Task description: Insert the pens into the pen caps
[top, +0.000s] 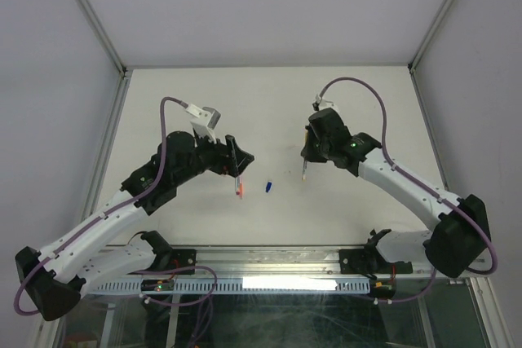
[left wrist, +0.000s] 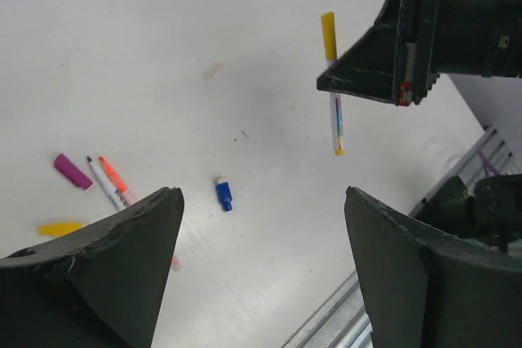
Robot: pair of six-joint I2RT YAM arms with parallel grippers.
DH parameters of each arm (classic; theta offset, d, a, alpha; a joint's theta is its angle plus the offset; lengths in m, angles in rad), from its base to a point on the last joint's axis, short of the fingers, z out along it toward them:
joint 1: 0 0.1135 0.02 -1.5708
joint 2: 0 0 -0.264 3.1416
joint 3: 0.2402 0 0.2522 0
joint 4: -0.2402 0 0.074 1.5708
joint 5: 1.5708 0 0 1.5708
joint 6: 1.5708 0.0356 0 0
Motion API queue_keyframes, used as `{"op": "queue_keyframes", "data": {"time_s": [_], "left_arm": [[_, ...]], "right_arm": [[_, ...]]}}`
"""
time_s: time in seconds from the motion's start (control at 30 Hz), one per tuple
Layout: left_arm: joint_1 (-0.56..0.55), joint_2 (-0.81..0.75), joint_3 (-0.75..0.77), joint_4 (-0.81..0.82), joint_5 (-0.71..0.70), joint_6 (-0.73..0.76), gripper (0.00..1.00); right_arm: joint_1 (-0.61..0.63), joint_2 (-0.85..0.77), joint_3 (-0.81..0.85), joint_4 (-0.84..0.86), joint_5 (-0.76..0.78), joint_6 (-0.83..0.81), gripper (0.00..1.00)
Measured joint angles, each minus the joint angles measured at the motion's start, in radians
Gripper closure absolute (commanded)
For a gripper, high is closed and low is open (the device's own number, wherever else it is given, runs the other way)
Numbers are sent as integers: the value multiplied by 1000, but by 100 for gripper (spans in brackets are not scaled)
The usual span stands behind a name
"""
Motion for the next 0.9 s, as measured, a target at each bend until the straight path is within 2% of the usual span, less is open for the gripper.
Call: {"op": "queue_keyframes", "data": {"time_s": [0.17, 0.5, 0.73, 0.9], "left_arm": [[8, 10, -8, -51, -59, -8, 9], [33, 4, -17, -88, -83, -21, 9], [33, -6, -34, -95, -83, -23, 9], [33, -19, -50, -96, -84, -29, 9]], "right_arm": [[-21, 84, -82, -42, -8, -11, 94], [-46, 256, -100, -19, 1, -24, 86], [-74, 348, -100, 24, 1, -32, 72], [-81, 386, -98, 51, 0, -38, 67]]}}
